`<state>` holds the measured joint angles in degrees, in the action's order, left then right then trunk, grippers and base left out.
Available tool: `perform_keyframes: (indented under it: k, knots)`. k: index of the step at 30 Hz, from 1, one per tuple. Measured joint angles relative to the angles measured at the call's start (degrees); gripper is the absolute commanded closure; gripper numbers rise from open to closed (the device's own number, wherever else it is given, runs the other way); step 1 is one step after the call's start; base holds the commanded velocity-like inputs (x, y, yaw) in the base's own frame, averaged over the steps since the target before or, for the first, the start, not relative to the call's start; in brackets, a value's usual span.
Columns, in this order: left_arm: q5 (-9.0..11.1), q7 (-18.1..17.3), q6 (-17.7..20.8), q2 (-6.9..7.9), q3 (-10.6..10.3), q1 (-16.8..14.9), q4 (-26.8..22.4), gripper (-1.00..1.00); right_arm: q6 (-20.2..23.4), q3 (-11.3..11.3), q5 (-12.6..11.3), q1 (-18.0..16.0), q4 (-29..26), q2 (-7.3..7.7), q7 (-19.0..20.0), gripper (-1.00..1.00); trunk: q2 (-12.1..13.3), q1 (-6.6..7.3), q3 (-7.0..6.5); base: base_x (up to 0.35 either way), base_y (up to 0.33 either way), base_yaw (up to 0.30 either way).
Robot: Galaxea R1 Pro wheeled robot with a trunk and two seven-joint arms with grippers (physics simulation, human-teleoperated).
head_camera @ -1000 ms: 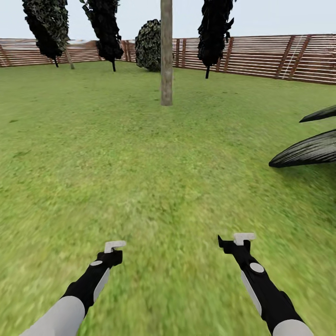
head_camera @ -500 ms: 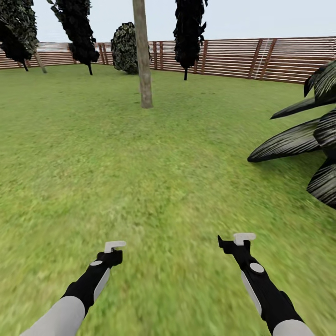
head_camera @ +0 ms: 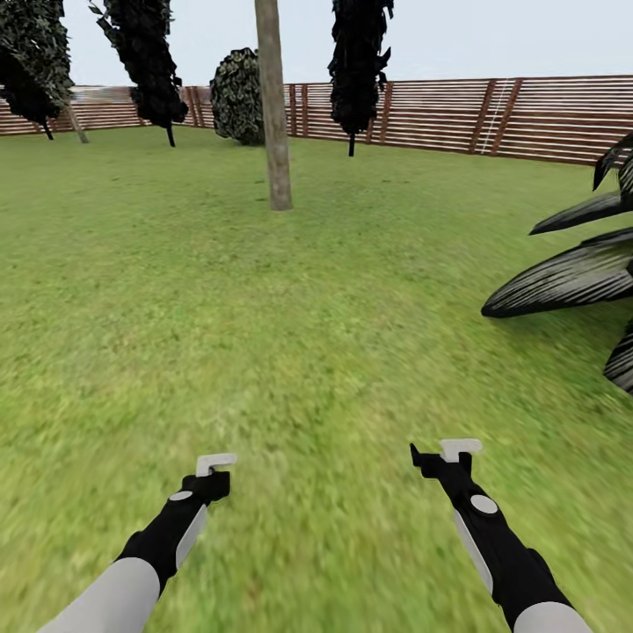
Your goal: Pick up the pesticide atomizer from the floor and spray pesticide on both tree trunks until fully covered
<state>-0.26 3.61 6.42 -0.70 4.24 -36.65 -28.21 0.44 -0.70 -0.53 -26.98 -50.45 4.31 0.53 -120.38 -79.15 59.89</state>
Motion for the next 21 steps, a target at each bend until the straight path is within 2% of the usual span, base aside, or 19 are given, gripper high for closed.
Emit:
perform_keyframes:
  k: [14,21]
  knots:
    - [0.0,0.0,0.0,0.0,-0.1,0.0,0.0,1.0,0.0,0.0,0.0,0.0,0.0,0.0,0.0,-1.0,0.0,0.0,-1.25,0.038,0.245,0.0]
    - [0.0,0.0,0.0,0.0,-0.1,0.0,0.0,1.0,0.0,0.0,0.0,0.0,0.0,0.0,0.0,-1.0,0.0,0.0,-1.87,0.11,0.245,0.0]
